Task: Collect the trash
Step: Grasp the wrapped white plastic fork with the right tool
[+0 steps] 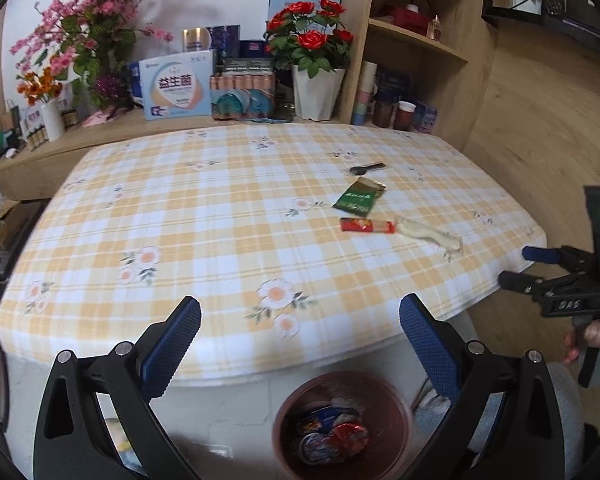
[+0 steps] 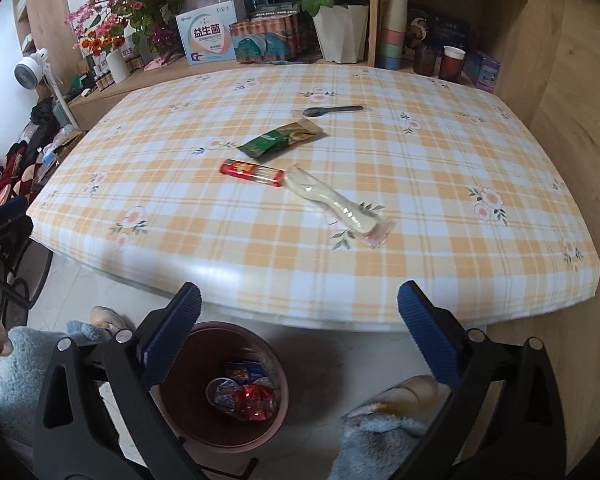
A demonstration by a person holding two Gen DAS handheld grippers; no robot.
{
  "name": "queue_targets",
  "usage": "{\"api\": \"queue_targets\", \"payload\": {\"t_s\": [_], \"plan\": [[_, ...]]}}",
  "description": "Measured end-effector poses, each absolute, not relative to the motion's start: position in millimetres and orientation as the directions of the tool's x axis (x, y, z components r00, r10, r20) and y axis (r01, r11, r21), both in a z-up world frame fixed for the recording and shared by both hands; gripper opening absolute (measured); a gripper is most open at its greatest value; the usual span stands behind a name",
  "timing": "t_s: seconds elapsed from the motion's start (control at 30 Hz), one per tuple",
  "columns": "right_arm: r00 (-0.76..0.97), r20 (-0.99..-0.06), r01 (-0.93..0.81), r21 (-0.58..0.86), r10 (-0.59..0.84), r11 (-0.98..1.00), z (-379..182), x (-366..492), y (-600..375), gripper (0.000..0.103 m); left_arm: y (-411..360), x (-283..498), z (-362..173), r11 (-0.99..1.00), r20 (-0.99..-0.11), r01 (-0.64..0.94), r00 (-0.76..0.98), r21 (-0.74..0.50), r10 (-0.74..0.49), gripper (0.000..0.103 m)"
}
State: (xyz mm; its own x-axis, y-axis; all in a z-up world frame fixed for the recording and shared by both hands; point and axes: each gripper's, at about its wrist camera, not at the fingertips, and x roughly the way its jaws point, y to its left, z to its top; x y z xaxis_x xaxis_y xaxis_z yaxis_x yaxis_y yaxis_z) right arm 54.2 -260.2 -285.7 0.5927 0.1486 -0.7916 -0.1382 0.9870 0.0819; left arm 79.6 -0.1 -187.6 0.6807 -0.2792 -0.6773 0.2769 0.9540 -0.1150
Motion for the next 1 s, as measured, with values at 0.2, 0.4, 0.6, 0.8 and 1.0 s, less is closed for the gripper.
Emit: {"api": "queue_targets", "payload": {"t_s": [0.2, 0.4, 0.6, 0.8, 1.0], "plan": [[0.557, -0.822, -0.190, 0.014, 0.120, 0.982, -312.0, 118.6, -280.0, 0.096, -23.6, 128.1, -200.4, 0.960, -0.684, 0.261, 0.684, -0.095, -0.254, 0.097], [0.508, -0.849, -0.252, 0.014, 0.144, 0.968, -336.8, 177.5, -282.2, 0.081, -31.8, 169.8, -214.3, 0.959, -0.698, 0.254, 0.665, -0.124, -0.266, 0.097], [0.462, -0.867, -0.303, 0.044, 0.187, 0.952, -353.6, 205.8, -277.5, 0.075, -45.2, 189.7, -220.8, 0.950, -0.703, 0.301, 0.659, -0.080, -0.268, 0.097], [0.447, -0.867, -0.321, 0.075, 0.220, 0.944, -358.6, 209.5, -276.1, 0.031, -64.4, 201.9, -234.1, 0.913, -0.722, 0.400, 0.609, -0.079, -0.329, 0.090], [0.450, -0.849, -0.272, 0.167, 0.278, 0.948, -354.1, 202.0, -290.7, 0.018, -93.4, 217.5, -252.4, 0.873, -0.752, 0.478, 0.539, -0.098, -0.380, 0.081]]}}
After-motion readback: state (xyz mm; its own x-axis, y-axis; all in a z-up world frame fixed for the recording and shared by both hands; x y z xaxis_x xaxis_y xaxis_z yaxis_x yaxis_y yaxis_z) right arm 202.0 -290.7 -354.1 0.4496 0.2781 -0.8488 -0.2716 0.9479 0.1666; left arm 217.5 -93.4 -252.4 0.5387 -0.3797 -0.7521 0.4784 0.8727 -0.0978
